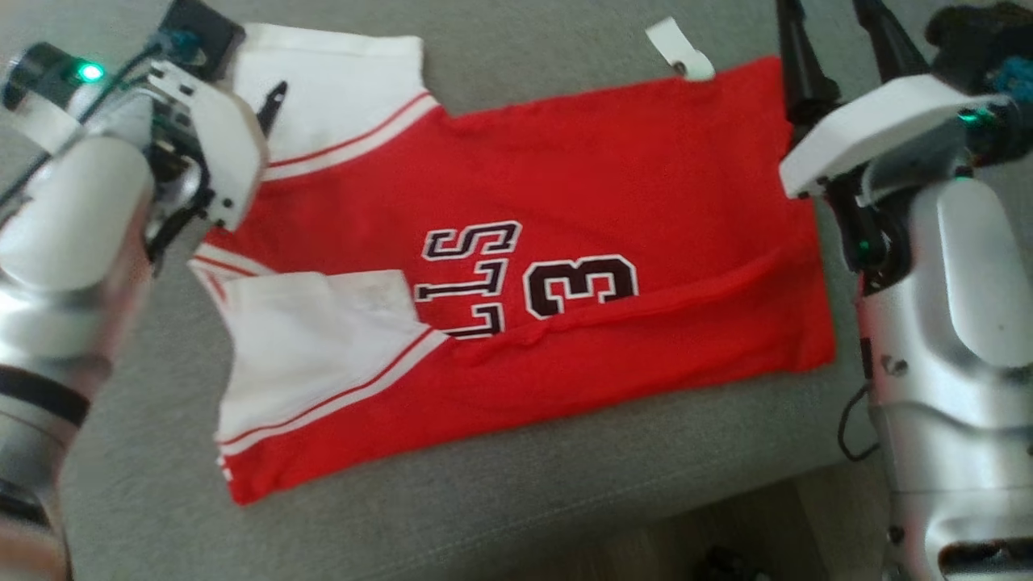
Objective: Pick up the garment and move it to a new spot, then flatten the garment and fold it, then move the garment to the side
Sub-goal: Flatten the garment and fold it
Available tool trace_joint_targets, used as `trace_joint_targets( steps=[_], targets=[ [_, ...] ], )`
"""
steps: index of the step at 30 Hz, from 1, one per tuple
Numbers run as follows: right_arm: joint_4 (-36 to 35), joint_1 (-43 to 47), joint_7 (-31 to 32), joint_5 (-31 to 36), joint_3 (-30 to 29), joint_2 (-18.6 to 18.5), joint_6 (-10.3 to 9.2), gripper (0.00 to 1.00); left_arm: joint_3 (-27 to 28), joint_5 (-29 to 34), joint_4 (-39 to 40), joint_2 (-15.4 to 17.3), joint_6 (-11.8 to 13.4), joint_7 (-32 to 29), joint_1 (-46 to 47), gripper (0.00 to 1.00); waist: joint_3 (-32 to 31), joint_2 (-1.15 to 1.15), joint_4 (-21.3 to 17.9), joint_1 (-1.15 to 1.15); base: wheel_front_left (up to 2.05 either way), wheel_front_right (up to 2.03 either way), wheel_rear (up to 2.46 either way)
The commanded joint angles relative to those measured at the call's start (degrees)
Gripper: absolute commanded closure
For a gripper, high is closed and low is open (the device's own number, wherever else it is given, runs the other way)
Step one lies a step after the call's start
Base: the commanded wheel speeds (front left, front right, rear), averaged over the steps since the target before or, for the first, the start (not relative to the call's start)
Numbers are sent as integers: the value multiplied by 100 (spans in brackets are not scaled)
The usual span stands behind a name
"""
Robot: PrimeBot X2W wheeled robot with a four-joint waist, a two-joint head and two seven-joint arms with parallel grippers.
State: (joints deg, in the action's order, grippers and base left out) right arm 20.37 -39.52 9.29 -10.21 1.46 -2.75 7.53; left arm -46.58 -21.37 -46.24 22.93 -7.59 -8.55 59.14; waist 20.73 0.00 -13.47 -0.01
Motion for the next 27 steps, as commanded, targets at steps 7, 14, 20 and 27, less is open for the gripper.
trace_joint_targets(
  steps=[7, 14, 20, 27],
  targets=[
    [12, -396, -204, -238, 468, -13, -4, 0, -341, -176, -626, 537, 11, 144, 960, 0, 453, 0, -499, 1, 0, 0, 0],
    [111, -390, -312, -331, 563, -13, -4, 0, -707, -399, -1197, 516, 11, 305, 1221, 0, 579, 0, -683, 1, 0, 0, 0],
    [148, -364, -364, -359, 543, -13, -4, 0, -1038, -638, -1454, 497, 10, 299, 1365, 0, 653, 0, -755, 1, 0, 0, 0],
    [302, -400, -371, -285, 370, -13, -4, 0, -1502, -1661, -1166, 406, 10, -296, 1219, 100, 636, 0, -668, 1, 0, 0, 0]
  ],
)
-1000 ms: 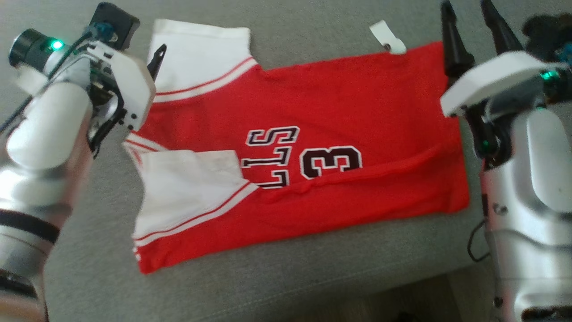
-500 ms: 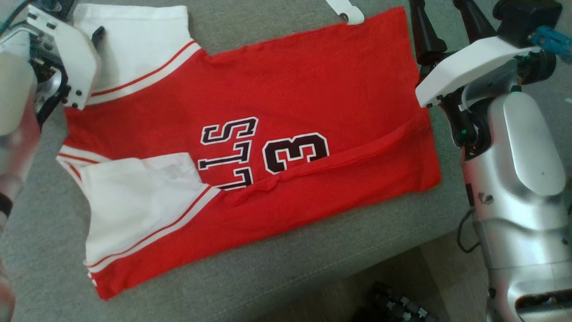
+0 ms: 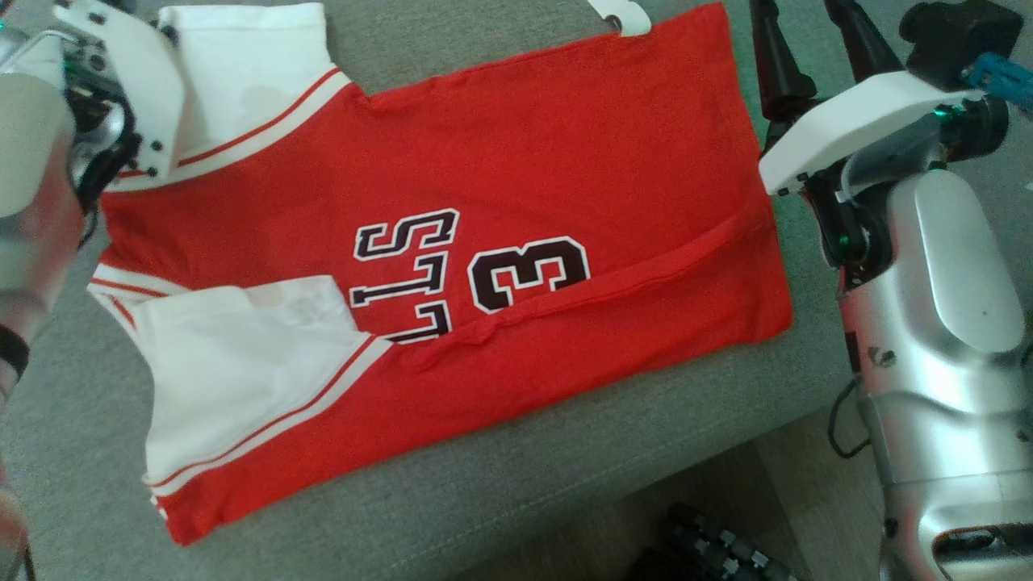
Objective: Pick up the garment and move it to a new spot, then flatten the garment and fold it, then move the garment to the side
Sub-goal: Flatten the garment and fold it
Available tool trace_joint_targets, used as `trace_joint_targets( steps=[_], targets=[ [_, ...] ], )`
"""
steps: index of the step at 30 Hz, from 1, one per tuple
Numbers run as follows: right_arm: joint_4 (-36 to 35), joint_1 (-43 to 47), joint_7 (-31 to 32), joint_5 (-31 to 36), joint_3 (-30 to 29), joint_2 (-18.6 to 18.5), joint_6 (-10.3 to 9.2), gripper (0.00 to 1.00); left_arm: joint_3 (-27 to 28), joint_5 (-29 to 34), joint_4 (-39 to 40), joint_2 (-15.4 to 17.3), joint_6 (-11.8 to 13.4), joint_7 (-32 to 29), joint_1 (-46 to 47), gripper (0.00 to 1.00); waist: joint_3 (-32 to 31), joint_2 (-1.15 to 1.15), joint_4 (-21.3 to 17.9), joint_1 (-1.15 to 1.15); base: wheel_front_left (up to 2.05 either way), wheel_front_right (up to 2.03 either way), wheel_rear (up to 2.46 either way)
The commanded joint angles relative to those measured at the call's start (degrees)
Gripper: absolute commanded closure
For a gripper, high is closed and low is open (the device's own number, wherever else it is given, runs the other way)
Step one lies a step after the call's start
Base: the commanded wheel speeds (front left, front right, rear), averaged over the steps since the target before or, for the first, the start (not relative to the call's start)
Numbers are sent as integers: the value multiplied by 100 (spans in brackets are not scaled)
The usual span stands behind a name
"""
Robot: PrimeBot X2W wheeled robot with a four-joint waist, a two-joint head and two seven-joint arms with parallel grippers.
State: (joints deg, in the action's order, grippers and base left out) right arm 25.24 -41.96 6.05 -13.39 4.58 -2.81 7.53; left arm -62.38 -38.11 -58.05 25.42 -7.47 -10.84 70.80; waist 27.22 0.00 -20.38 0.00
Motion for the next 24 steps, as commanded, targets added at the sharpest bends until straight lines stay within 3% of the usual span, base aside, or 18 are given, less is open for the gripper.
trace_joint_targets(
  steps=[1, 9, 16, 24],
  targets=[
    [-147, -169, -49, 70, 10, -7, -4, 0, 63, -141, 73, 152, -2, -90, 54, 100, -28, 0, 65, 0, 0, 0, 0],
    [315, -241, 69, 295, -342, -52, -4, 0, -51, -563, 444, -20, -2, 790, 227, 100, -312, 0, 650, 0, 0, 0, 0],
    [1010, -354, 477, 276, -601, -478, -4, 0, -296, -471, 903, -152, -2, 1550, 262, 100, -530, 0, 1354, 0, 0, 0, 0],
    [1909, -606, 794, 398, -725, -993, -4, 0, -411, -443, 1486, -152, 54, 1789, 85, 100, -516, 0, 1853, 0, 0, 0, 0]
  ],
)
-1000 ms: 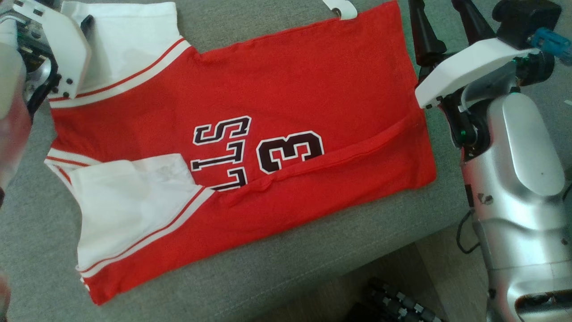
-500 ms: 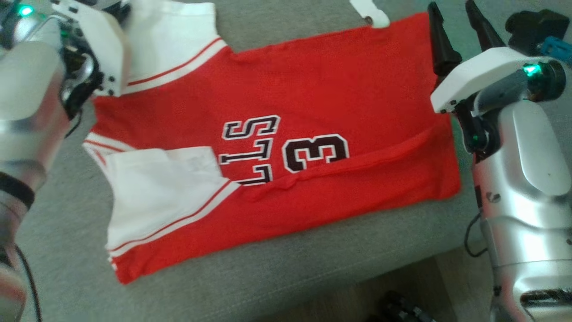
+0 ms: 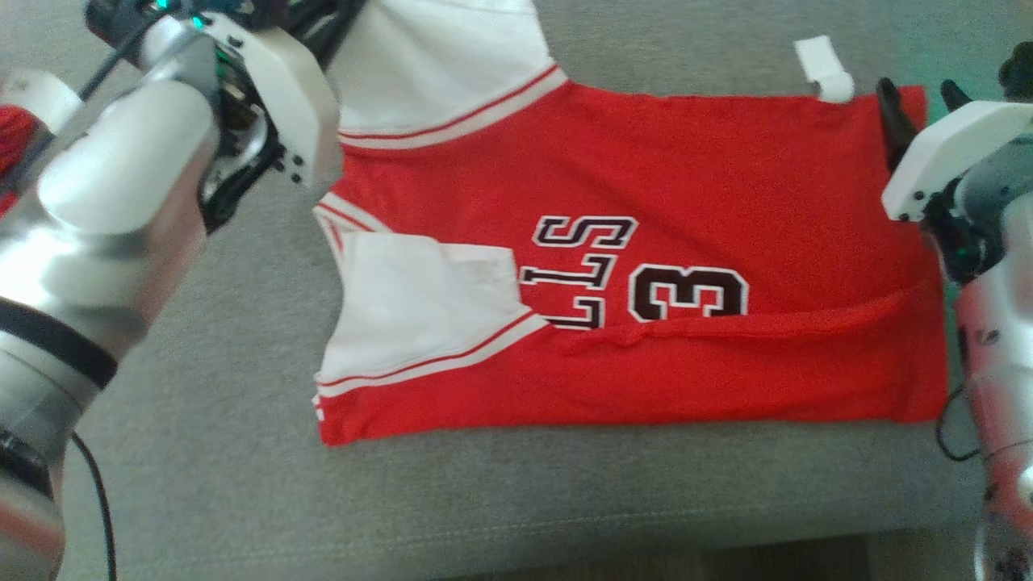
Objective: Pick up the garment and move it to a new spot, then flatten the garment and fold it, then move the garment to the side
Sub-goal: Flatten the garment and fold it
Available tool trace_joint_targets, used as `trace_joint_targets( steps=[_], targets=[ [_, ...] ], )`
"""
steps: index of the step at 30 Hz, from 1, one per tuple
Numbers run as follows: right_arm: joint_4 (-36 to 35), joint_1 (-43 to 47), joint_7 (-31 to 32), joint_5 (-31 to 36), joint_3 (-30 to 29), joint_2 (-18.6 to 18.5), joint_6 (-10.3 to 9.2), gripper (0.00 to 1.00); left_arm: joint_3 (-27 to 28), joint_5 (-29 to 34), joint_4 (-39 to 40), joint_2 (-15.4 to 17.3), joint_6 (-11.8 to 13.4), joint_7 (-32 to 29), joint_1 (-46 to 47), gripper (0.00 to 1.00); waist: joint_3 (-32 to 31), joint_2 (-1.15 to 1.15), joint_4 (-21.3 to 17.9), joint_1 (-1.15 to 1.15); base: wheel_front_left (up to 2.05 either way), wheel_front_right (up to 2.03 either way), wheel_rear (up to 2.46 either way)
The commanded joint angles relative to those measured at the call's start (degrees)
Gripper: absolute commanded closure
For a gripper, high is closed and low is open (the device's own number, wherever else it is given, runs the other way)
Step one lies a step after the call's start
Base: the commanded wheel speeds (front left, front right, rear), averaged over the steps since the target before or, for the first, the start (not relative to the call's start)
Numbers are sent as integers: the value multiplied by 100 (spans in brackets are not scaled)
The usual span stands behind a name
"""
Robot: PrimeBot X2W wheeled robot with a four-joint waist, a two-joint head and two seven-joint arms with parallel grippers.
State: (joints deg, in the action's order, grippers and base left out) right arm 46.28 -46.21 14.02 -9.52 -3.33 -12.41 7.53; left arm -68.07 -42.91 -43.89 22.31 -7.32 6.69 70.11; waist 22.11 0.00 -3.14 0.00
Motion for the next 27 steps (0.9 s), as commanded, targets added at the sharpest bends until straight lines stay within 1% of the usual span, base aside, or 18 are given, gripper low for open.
trace_joint_targets(
  steps=[1, 4, 6, 11, 17, 18, 19, 20, 27],
  targets=[
    [-72, -229, 40, 14, 36, -85, -4, 0, 148, 38, 160, 161, 64, 46, 119, 100, 11, 0, 176, 0, 0, 0, 0],
    [282, -370, 150, 104, -49, -230, -4, 0, 120, 33, 424, 174, 130, 40, 26, 100, 55, 0, 278, 0, 0, 0, 0],
    [476, -448, 196, 166, -68, -262, -4, 0, 105, 19, 569, 198, 174, 10, -32, 100, 72, 0, 307, 0, 0, 0, 0],
    [875, -573, 289, 311, -128, -278, -4, 0, 85, -12, 822, 301, 269, -103, -101, 100, 98, 0, 298, 0, 0, 0, 0],
    [1233, -654, 337, 399, -137, -216, -4, 0, 78, -36, 1006, 425, 358, -213, -117, 100, 112, 0, 201, 0, 0, 0, 0],
    [1277, -676, 337, 393, -133, -199, -4, 15, 79, -40, 1024, 445, 368, -229, -113, 100, 120, 0, 185, 0, 0, 0, 0],
    [1304, -702, 308, 369, -135, -180, -4, 78, 81, -43, 1037, 464, 378, -239, -108, 100, 128, 0, 171, 0, 0, 0, 0],
    [1322, -729, 263, 338, -142, -163, -4, 100, 87, -49, 1043, 483, 391, -247, -105, 100, 135, 0, 159, 0, 0, 0, 0],
    [1272, -1006, -373, 121, -126, -109, -4, 100, 222, -72, 908, 615, 582, -134, -22, 100, 180, 0, 87, 0, 0, 0, 0]
  ],
)
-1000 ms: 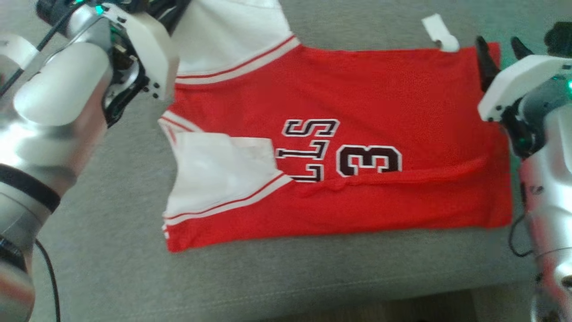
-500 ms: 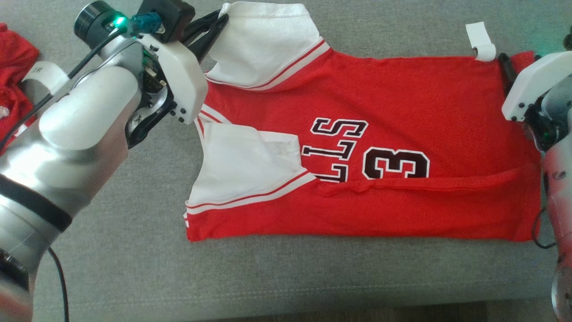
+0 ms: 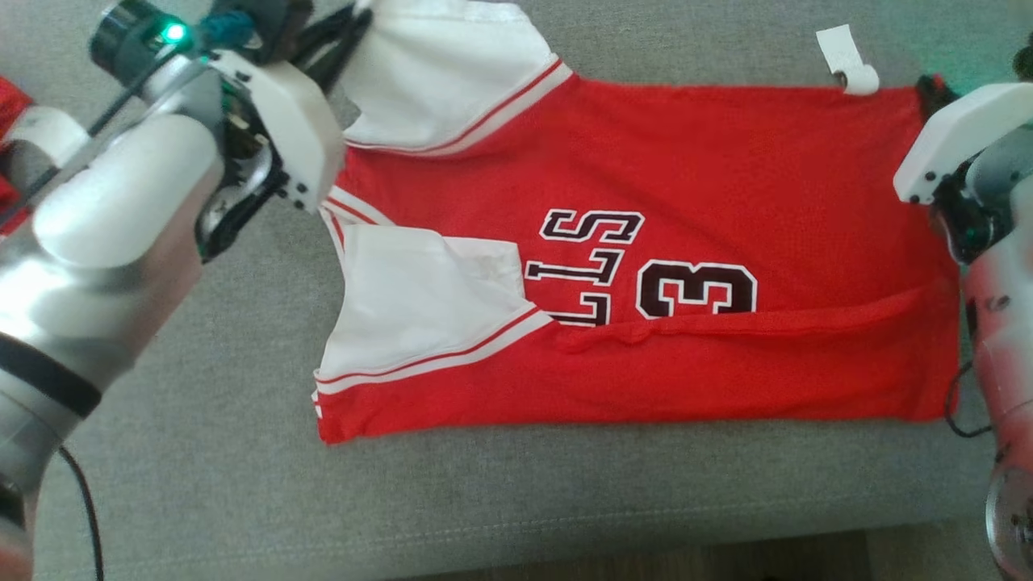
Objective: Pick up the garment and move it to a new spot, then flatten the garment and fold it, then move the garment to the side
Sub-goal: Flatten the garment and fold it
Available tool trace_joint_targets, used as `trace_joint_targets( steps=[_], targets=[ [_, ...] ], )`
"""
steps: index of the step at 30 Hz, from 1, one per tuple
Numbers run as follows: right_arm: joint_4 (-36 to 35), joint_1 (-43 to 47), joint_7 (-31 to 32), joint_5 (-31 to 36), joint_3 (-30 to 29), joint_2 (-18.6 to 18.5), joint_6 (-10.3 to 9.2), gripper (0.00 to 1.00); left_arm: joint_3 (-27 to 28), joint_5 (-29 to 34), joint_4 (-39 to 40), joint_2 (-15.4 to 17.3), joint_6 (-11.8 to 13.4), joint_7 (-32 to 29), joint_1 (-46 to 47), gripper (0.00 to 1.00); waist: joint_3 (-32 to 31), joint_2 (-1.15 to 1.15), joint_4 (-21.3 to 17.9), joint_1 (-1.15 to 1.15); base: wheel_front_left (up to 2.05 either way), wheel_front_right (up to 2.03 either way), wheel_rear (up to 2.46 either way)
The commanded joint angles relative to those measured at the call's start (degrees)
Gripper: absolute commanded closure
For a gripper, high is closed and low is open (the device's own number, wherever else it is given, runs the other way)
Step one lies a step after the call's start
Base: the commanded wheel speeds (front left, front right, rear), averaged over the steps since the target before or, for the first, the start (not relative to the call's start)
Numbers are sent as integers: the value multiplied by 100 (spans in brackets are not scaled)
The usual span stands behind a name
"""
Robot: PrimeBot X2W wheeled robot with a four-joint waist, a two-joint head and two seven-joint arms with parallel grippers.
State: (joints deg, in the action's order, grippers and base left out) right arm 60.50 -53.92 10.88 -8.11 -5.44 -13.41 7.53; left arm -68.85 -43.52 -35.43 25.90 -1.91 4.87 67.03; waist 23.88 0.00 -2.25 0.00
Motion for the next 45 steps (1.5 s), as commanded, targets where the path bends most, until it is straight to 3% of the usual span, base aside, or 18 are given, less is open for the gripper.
trace_joint_targets(
  steps=[1, 13, 20, 26, 37, 45],
  targets=[
    [-159, -282, -166, -34, 89, -14, -4, 100, 331, -13, 19, 267, 73, 82, 315, 100, 12, 0, -6, 0, 0, 0, 0],
    [-65, -1021, -1121, -296, 7, 148, -4, 100, 575, 26, -726, 107, 181, 512, 859, 100, 200, 0, -25, 0, 0, 0, 0],
    [155, -1356, -1512, -567, 59, 296, -4, 100, 527, 151, -1283, -175, 64, 762, 1102, 100, 268, 0, 6, 0, 0, 0, 0],
    [297, -1010, -1590, -944, 291, 205, -4, 100, 433, 237, -1405, -240, -76, 931, 847, 100, 16, 0, 106, 0, 0, 0, 0],
    [41, 187, -877, -1944, 789, -277, -4, 100, 195, 155, -348, 74, -102, 880, -351, 100, -754, 0, 451, 0, 0, 0, 0],
    [-464, 1181, 24, -2431, 1250, -885, -4, 100, -109, -23, 1347, 603, 246, 160, -1317, 100, -1230, 0, 654, 0, 0, 0, 0]
  ],
)
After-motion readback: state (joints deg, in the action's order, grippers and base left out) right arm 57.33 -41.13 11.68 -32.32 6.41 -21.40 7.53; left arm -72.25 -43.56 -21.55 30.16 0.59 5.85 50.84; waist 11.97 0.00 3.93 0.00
